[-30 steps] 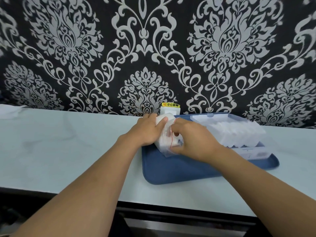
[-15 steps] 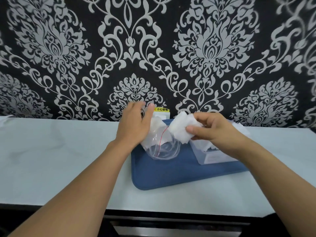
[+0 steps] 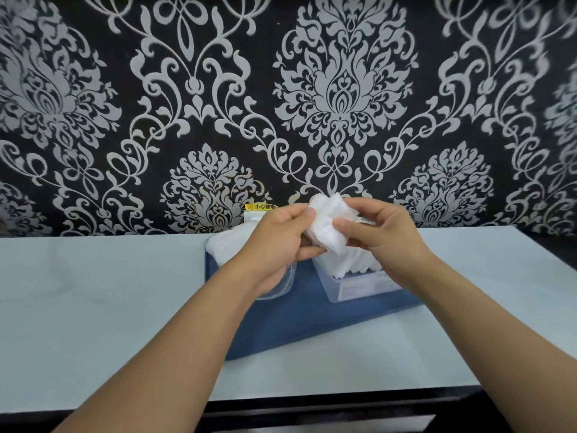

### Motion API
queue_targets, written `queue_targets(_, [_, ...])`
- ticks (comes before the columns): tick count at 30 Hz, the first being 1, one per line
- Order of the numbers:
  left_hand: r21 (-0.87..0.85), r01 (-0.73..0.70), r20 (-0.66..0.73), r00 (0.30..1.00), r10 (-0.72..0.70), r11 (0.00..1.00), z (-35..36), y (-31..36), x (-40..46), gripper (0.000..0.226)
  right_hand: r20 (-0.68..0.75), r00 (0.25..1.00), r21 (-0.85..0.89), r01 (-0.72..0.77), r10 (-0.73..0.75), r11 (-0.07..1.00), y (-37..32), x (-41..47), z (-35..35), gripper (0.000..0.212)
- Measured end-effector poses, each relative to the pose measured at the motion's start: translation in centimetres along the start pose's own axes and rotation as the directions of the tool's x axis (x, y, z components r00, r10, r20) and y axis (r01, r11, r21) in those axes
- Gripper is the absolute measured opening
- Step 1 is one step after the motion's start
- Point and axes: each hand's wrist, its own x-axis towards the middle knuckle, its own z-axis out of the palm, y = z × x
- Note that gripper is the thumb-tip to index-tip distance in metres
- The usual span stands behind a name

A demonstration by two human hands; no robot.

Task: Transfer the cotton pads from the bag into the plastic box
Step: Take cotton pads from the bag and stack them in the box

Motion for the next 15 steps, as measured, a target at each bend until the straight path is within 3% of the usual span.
queue_targets(3, [-0.121,0.061,-0.036,0.997,-0.066,0.991,0.4,-0.3,0.2,0.026,-0.069,0.991,-0.142,0.105,-0.115,0.984,-0.1,-0.1,-0.3,0.025])
queue_targets(6, [-0.18,0.065,-0.078,0.994,-0.08,0.982,0.6,-0.4,0.3,0.024,-0.049,0.988,-0.187,0.133,-0.144,0.973,-0.3,0.0,-0.6,0.019])
queue_targets(8, [-0.187,0.056,-0.11,0.991,-0.078,0.981,0.6,-0.5,0.5,0.025,-0.018,0.994,-0.137,0.109,-0.112,0.985,-0.5,0.1,-1.1,0.017])
queue_targets(12, [-0.17,0.054,-0.13,0.989,-0.077,0.984,0.7,-0.7,0.8,0.026,0.112,0.994,0.171,-0.02,0.001,0.985,-1.2,0.1,-1.6,0.021])
queue_targets(15, [-0.165,0.085,-0.061,0.994,-0.096,0.983,0.9,-0.8,0.8,0.024,0.153,0.988,0.081,-0.031,0.018,0.996,-0.8,0.1,-0.9,0.022])
